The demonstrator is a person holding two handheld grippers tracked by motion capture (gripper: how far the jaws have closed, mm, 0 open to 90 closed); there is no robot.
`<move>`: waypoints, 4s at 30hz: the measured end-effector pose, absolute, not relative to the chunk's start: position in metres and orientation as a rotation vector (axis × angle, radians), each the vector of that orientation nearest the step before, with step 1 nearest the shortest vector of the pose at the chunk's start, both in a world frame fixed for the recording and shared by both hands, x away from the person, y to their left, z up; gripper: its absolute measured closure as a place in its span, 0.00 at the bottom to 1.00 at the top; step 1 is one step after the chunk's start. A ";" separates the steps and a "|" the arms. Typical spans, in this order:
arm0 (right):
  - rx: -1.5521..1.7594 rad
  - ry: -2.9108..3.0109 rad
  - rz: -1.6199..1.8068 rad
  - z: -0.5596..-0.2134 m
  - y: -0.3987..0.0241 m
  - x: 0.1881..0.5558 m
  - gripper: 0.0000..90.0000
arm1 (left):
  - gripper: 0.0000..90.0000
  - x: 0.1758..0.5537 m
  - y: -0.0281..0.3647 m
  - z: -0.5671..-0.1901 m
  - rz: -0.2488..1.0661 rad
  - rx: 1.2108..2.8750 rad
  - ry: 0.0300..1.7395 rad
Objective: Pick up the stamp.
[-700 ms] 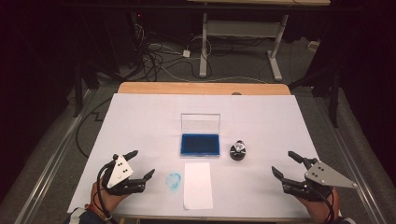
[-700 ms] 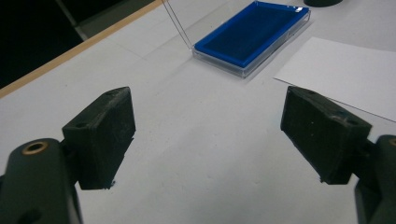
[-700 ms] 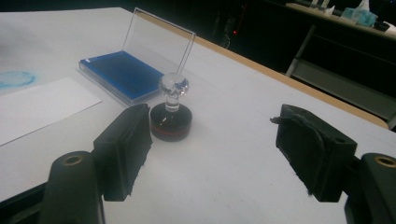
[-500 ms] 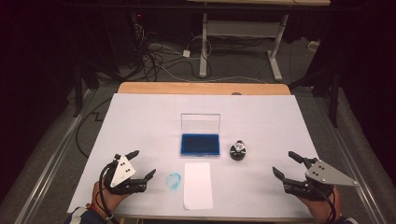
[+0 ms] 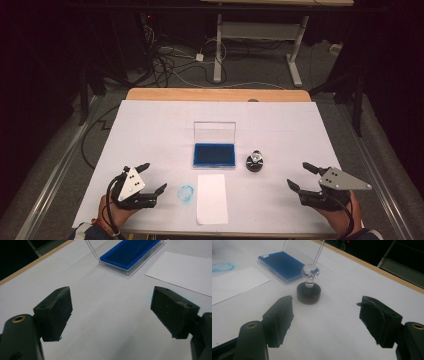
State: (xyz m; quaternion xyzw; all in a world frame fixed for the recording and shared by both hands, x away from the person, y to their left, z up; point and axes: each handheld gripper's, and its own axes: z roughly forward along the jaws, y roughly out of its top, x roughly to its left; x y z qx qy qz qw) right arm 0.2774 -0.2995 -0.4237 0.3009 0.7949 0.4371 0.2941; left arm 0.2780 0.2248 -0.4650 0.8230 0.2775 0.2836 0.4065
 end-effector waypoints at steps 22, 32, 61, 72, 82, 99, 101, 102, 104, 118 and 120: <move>0.764 2.381 1.094 -0.387 -0.266 0.331 0.35 | 0.19 0.273 0.226 -0.470 0.699 2.115 0.713; 0.731 2.464 1.040 -0.387 -0.233 0.361 0.35 | 0.19 0.270 0.227 -0.470 0.703 2.130 0.696; 0.791 2.656 0.840 -0.414 -0.200 0.400 0.37 | 0.20 0.271 0.226 -0.472 0.664 2.141 0.687; 0.810 2.677 0.806 -0.418 -0.196 0.405 0.41 | 0.20 0.271 0.226 -0.472 0.662 2.145 0.677; 0.782 2.700 0.768 -0.418 -0.194 0.406 0.52 | 0.20 0.272 0.226 -0.473 0.649 2.146 0.673; 0.754 2.692 0.765 -0.417 -0.194 0.406 0.57 | 0.19 0.273 0.225 -0.474 0.646 2.163 0.663; 0.764 2.690 0.768 -0.417 -0.194 0.406 0.58 | 0.19 0.273 0.225 -0.474 0.645 2.162 0.663; 0.753 2.693 0.764 -0.417 -0.194 0.406 0.58 | 0.19 0.273 0.225 -0.474 0.645 2.164 0.663; 0.749 2.689 0.763 -0.417 -0.194 0.407 0.60 | 0.19 0.273 0.225 -0.474 0.645 2.164 0.662; 0.757 2.692 0.775 -0.418 -0.195 0.408 0.62 | 0.19 0.274 0.225 -0.475 0.634 2.164 0.662; 0.760 2.691 0.777 -0.418 -0.196 0.408 0.62 | 0.20 0.274 0.225 -0.474 0.647 2.141 0.667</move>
